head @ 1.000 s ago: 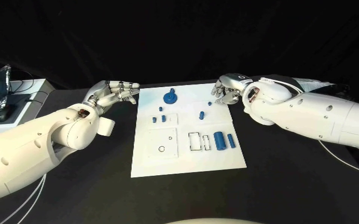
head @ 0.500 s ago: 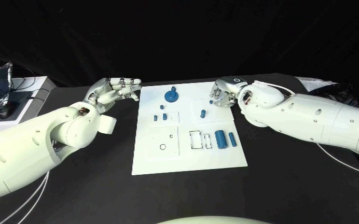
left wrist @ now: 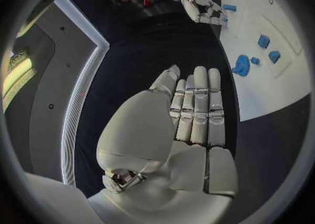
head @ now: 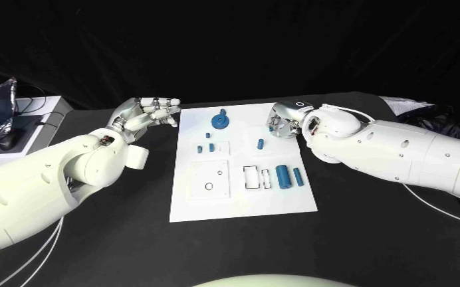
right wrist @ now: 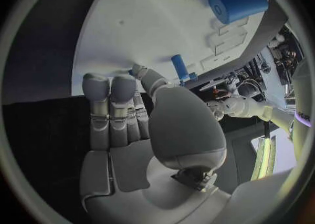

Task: Assemble the parts on the task board

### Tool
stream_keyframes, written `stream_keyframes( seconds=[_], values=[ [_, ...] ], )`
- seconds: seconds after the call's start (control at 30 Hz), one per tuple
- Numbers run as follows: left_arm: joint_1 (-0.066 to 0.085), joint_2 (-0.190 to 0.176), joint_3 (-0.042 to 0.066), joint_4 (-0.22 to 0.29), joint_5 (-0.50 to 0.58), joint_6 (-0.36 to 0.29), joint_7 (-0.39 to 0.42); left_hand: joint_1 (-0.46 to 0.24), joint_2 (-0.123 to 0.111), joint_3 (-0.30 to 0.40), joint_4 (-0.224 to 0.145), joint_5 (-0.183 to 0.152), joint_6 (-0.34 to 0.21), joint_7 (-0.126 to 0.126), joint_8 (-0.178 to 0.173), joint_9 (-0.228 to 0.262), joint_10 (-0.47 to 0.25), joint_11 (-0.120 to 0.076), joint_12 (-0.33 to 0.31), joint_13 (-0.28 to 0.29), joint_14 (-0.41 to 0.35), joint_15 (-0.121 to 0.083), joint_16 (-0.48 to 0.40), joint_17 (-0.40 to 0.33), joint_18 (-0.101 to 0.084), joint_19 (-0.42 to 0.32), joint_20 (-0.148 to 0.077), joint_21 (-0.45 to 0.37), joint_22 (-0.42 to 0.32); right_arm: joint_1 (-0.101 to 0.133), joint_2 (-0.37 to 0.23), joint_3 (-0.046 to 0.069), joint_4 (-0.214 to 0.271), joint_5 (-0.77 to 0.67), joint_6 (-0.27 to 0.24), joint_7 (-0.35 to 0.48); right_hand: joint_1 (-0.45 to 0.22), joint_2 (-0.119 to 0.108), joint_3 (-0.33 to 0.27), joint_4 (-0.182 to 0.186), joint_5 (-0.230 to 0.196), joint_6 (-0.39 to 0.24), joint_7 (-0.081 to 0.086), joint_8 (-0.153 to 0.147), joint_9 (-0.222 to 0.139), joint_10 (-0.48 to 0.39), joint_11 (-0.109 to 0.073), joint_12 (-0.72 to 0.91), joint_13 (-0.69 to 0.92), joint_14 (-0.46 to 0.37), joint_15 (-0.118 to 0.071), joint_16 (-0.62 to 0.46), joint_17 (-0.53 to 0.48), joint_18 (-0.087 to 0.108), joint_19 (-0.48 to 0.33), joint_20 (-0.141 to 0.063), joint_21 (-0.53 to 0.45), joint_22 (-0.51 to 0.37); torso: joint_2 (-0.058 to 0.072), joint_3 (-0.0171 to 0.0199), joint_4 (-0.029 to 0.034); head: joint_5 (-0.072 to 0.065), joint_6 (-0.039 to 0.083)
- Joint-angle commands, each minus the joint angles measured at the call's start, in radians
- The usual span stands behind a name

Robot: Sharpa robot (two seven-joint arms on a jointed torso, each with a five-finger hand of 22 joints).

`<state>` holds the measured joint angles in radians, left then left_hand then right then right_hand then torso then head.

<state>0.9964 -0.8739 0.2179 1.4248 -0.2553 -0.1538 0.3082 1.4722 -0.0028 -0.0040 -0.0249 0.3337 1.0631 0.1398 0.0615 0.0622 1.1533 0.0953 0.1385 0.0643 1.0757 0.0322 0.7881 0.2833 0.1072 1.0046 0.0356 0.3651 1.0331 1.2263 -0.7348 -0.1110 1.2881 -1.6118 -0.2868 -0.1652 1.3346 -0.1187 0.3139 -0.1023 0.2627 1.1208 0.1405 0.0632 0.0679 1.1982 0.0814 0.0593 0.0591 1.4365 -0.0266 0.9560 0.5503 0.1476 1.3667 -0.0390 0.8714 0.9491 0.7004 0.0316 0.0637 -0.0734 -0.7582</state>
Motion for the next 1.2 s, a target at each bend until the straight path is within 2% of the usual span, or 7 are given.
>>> stream_keyframes(
  seconds=[0.03, 0.3, 0.4, 0.7, 0.87, 1.0, 1.2],
  values=[
    [-0.001, 0.002, 0.001, 0.002, 0.01, 0.01, 0.006, 0.004, 0.009, -0.005, -0.001, 0.005, 0.005, 0.003, 0.003, 0.001, 0.006, 0.0, -0.006, -0.001, 0.006, -0.001, -0.006, 0.001, -0.011, 0.008, 0.001, -0.004, 0.001, -0.005, 0.007, -0.003, -0.006, 0.003, 0.029, 0.016, -0.009, 0.008, 0.036, 0.006, -0.008, 0.008, -0.002, -0.002, 0.001, -0.007, -0.001, 0.0, 0.0, -0.008, 0.003, 0.008, -0.002, 0.021, 0.009, 0.003, -0.008, 0.009, 0.0, 0.0003, 0.0007, 0.001, -0.001],
    [0.0, 0.001, 0.001, 0.003, 0.008, 0.005, -0.002, 0.008, 0.012, -0.003, -0.004, 0.005, 0.005, 0.004, 0.003, 0.001, 0.006, 0.001, -0.006, -0.001, 0.007, 0.0, -0.009, 0.002, -0.01, 0.007, 0.0, -0.003, 0.008, -0.009, 0.024, -0.004, -0.022, 0.01, 0.04, 0.019, -0.021, 0.04, 0.102, 0.025, -0.023, 0.029, -0.008, 0.0, 0.004, -0.008, -0.002, -0.001, 0.0, -0.009, 0.002, 0.015, -0.005, 0.021, 0.013, 0.003, -0.022, 0.036, 0.001, -0.0002, -0.0002, 0.002, -0.003],
    [0.0, 0.001, 0.001, 0.002, 0.007, 0.004, -0.005, 0.009, 0.012, -0.002, -0.005, 0.006, 0.006, 0.004, 0.003, 0.001, 0.006, 0.0, -0.006, -0.001, 0.006, -0.001, -0.01, 0.003, -0.01, 0.007, 0.0, -0.003, 0.009, -0.01, 0.03, -0.004, -0.03, 0.011, 0.044, 0.017, -0.026, 0.039, 0.111, 0.028, -0.025, 0.036, -0.01, 0.0, 0.005, -0.007, -0.003, 0.0, 0.0, -0.01, 0.001, 0.016, -0.007, 0.021, 0.016, 0.003, -0.029, 0.046, 0.001, 0.0, 0.0, 0.002, -0.004],
    [0.0, 0.001, 0.001, 0.001, -0.001, 0.002, -0.013, 0.012, 0.013, 0.001, -0.01, 0.007, 0.007, 0.004, 0.003, 0.001, 0.005, 0.001, -0.007, -0.001, 0.006, -0.001, -0.012, 0.004, -0.009, 0.005, 0.0, -0.002, 0.018, -0.012, 0.033, -0.005, -0.036, 0.004, 0.06, 0.011, -0.02, 0.047, 0.104, 0.023, -0.024, 0.075, -0.024, 0.004, 0.012, 0.02, -0.013, 0.0, 0.0, -0.009, -0.004, 0.02, -0.009, 0.015, 0.026, -0.001, -0.025, 0.077, 0.001, 0.0002, -0.0014, 0.002, -0.008],
    [0.0, 0.001, 0.001, 0.001, -0.003, 0.001, -0.014, 0.011, 0.014, 0.004, -0.014, 0.007, 0.007, 0.004, 0.003, 0.001, 0.005, 0.001, -0.007, -0.001, 0.006, -0.001, -0.013, 0.005, -0.009, 0.004, 0.0, -0.002, 0.026, -0.013, 0.03, -0.005, -0.028, -0.002, 0.055, 0.006, -0.006, 0.064, 0.096, 0.009, -0.006, 0.108, -0.035, 0.009, 0.024, 0.048, -0.023, -0.001, 0.0, -0.007, -0.012, 0.027, -0.006, 0.006, 0.034, -0.007, 0.003, 0.109, 0.0, 0.0014, -0.0016, 0.003, -0.009],
    [0.0, 0.001, 0.001, 0.0, -0.005, 0.0, -0.014, 0.011, 0.014, 0.004, -0.014, 0.007, 0.007, 0.004, 0.003, 0.001, 0.005, 0.001, -0.007, -0.001, 0.006, -0.001, -0.013, 0.005, -0.009, 0.004, 0.0, -0.002, 0.026, -0.014, 0.026, -0.005, -0.021, -0.007, 0.026, -0.004, -0.007, 0.082, 0.098, -0.012, -0.017, 0.109, -0.035, 0.004, 0.043, 0.054, -0.025, -0.001, 0.0, -0.009, -0.013, 0.035, -0.002, 0.0, 0.037, -0.013, 0.014, 0.14, 0.0, 0.0015, -0.0017, 0.004, -0.009],
    [-0.001, 0.001, 0.001, -0.002, -0.032, -0.004, -0.012, 0.013, 0.014, 0.012, -0.023, 0.009, 0.007, 0.005, 0.003, 0.001, 0.005, 0.001, -0.008, -0.002, 0.007, -0.001, -0.014, 0.007, -0.008, 0.002, -0.001, 0.001, 0.041, -0.015, 0.02, -0.005, -0.011, -0.014, -0.066, -0.03, -0.019, 0.081, 0.12, -0.028, -0.021, 0.111, -0.035, 0.004, 0.062, 0.061, -0.027, -0.001, 0.0, -0.009, -0.014, 0.044, 0.001, -0.003, 0.045, -0.014, 0.025, 0.175, 0.0, 0.0016, -0.0008, 0.004, -0.009]
  ],
)
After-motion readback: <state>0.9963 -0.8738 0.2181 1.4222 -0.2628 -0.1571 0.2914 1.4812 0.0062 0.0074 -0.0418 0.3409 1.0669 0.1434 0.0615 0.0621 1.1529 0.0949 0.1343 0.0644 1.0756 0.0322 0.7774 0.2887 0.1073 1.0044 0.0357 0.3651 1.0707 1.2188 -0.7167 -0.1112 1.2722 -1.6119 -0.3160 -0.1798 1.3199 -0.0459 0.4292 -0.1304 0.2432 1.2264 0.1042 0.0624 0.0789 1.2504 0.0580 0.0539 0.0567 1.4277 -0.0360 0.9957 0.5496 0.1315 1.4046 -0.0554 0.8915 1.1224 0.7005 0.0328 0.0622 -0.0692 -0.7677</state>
